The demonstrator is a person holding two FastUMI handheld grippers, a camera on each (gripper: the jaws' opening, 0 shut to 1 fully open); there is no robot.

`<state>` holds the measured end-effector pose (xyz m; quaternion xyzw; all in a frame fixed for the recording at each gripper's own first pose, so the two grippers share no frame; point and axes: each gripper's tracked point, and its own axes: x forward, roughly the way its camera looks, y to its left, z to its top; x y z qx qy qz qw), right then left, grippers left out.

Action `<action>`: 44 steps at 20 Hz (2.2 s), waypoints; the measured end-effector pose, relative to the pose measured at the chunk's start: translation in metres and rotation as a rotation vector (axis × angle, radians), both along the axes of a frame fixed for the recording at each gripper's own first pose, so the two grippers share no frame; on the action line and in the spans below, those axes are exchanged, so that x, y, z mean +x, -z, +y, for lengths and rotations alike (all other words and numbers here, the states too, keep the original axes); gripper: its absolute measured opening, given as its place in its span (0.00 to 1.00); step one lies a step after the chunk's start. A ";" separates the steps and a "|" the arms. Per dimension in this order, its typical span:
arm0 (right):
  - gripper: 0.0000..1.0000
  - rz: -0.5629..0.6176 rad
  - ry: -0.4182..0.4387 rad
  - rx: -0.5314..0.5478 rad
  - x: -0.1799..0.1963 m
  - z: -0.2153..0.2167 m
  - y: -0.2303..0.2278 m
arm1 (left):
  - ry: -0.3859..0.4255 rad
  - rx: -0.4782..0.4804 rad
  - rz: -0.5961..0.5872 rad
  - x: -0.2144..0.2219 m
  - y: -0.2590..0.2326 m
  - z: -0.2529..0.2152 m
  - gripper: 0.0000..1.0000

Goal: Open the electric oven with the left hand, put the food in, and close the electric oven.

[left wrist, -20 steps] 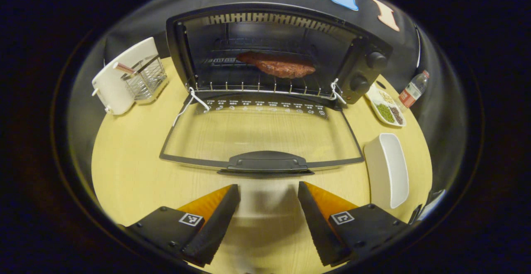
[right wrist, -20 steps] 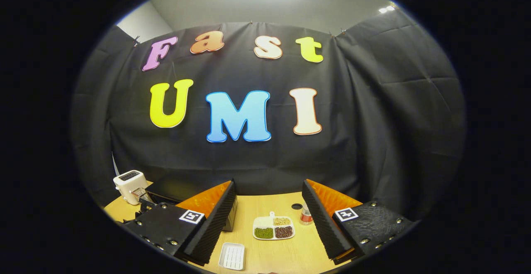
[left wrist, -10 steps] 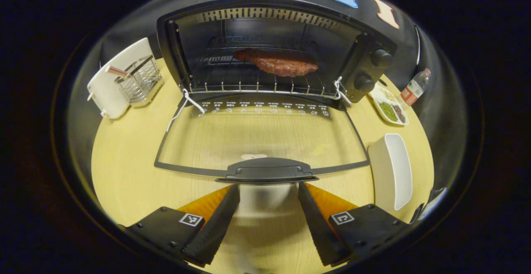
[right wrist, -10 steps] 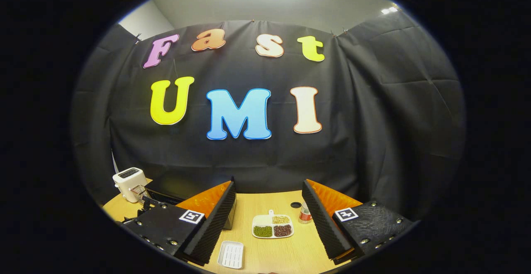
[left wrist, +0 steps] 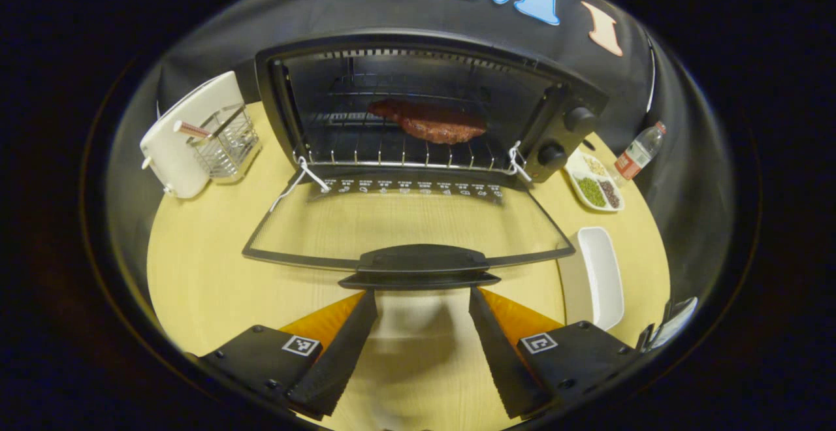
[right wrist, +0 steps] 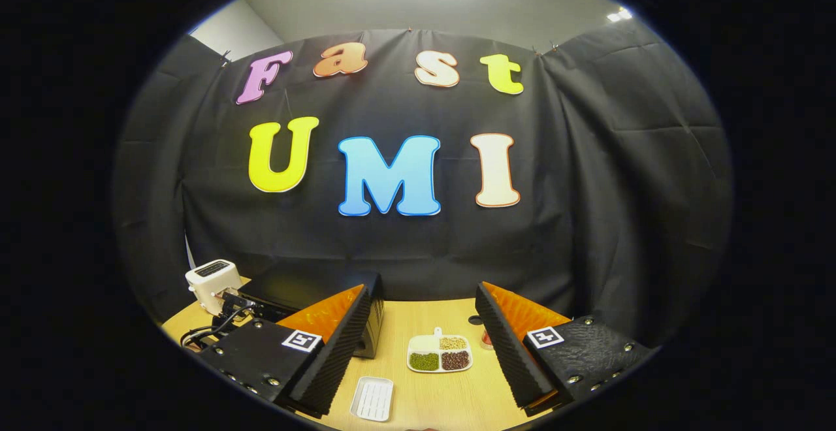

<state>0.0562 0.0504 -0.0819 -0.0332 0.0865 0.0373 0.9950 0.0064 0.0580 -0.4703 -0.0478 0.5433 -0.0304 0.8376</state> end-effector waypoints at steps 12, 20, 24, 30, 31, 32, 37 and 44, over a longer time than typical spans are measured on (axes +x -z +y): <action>0.98 0.002 -0.021 -0.007 0.002 0.001 0.004 | -0.071 -0.082 -0.098 0.032 -0.040 0.003 0.96; 0.98 -0.006 0.012 0.004 0.008 -0.008 0.001 | -0.061 -0.066 -0.170 0.073 -0.062 0.003 0.96; 0.98 0.004 0.019 0.003 0.011 -0.009 0.005 | -0.069 -0.076 -0.216 0.085 -0.077 0.003 0.96; 0.98 -0.001 -0.009 0.004 0.019 0.003 0.002 | -0.070 -0.066 -0.428 0.100 -0.153 0.003 0.96; 0.98 -0.003 -0.017 0.005 0.019 0.005 0.002 | -0.069 -0.057 -0.467 0.100 -0.170 0.003 0.96; 0.98 -0.004 -0.026 0.006 0.020 0.009 0.000 | -0.067 -0.047 -0.510 0.100 -0.186 0.005 0.94; 0.98 -0.015 -0.061 0.022 0.022 0.024 -0.011 | -0.098 0.054 -0.750 0.081 -0.278 0.016 0.95; 0.98 -0.045 -0.068 0.089 0.016 0.037 -0.060 | -0.141 0.073 -0.978 0.070 -0.402 0.007 0.97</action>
